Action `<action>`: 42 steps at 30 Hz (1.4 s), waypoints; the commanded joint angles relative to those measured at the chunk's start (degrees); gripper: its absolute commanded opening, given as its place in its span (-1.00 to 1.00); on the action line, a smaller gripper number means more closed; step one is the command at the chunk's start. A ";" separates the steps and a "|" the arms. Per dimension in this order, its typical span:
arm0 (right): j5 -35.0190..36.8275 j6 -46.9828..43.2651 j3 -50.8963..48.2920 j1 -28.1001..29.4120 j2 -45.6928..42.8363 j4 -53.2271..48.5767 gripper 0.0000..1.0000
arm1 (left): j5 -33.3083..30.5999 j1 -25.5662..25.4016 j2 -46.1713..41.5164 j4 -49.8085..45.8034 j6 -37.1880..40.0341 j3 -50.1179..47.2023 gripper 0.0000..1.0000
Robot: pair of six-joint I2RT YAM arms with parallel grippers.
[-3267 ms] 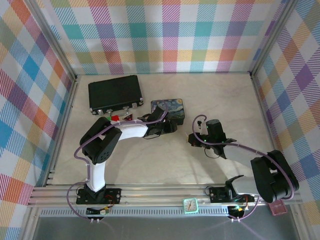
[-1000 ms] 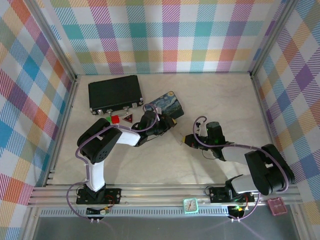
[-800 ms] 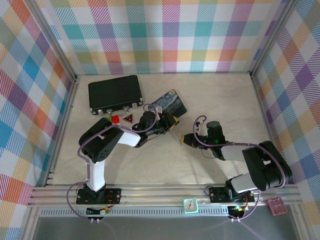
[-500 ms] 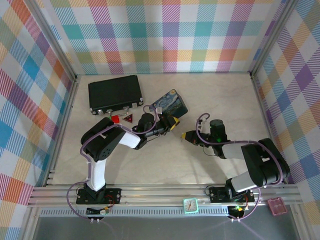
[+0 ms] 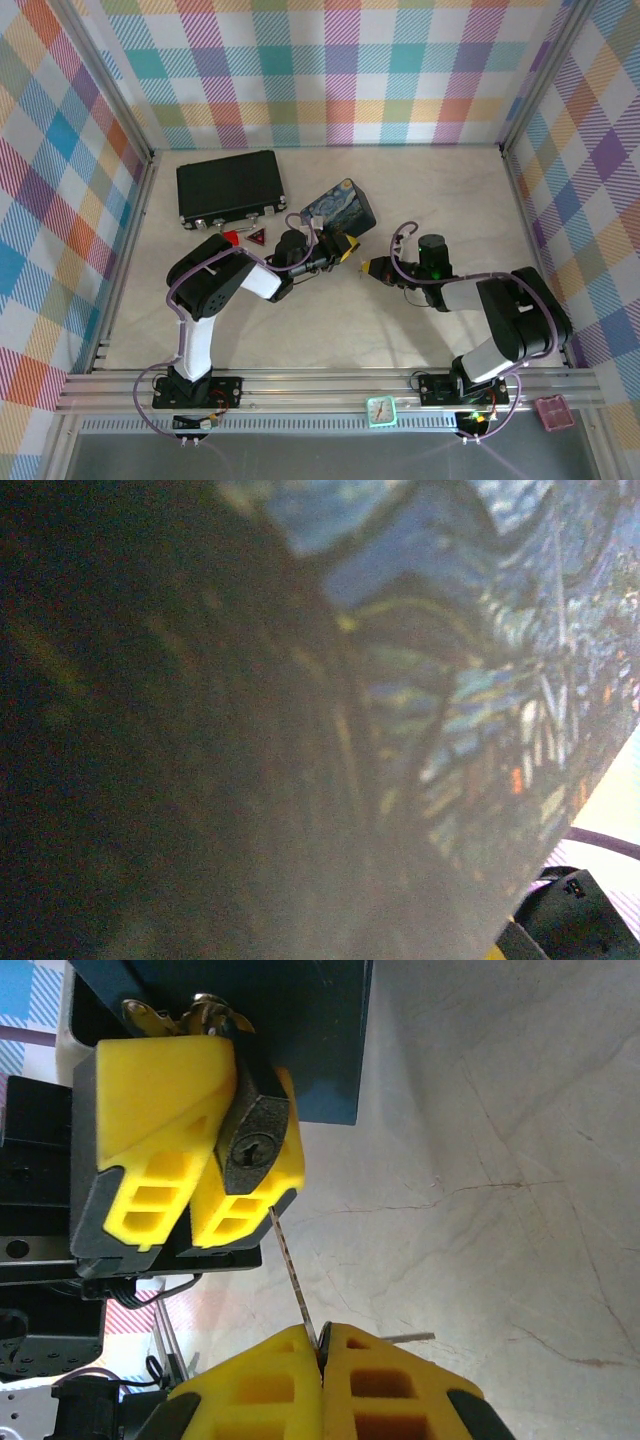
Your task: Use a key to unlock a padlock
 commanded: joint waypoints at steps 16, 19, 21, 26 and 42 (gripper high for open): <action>-2.06 0.82 2.83 -0.24 2.39 4.43 -1.00 | 1.54 0.08 -1.64 -4.27 1.14 -0.57 -1.00; -2.20 0.78 3.47 -0.28 3.15 4.06 -1.00 | 1.63 -0.02 -1.57 -3.47 0.76 -0.80 -1.00; -2.60 1.29 3.79 -0.28 4.15 4.46 -1.00 | 1.69 -0.18 -1.83 -3.17 0.78 -0.69 -1.00; -3.03 1.44 4.52 -0.29 6.30 5.67 -1.00 | 1.81 -0.32 -2.30 -4.15 1.61 0.67 -1.00; -9.95 2.94 6.67 -2.78 3.87 4.00 -1.00 | 7.91 -1.11 -4.66 -9.28 5.93 0.28 -1.00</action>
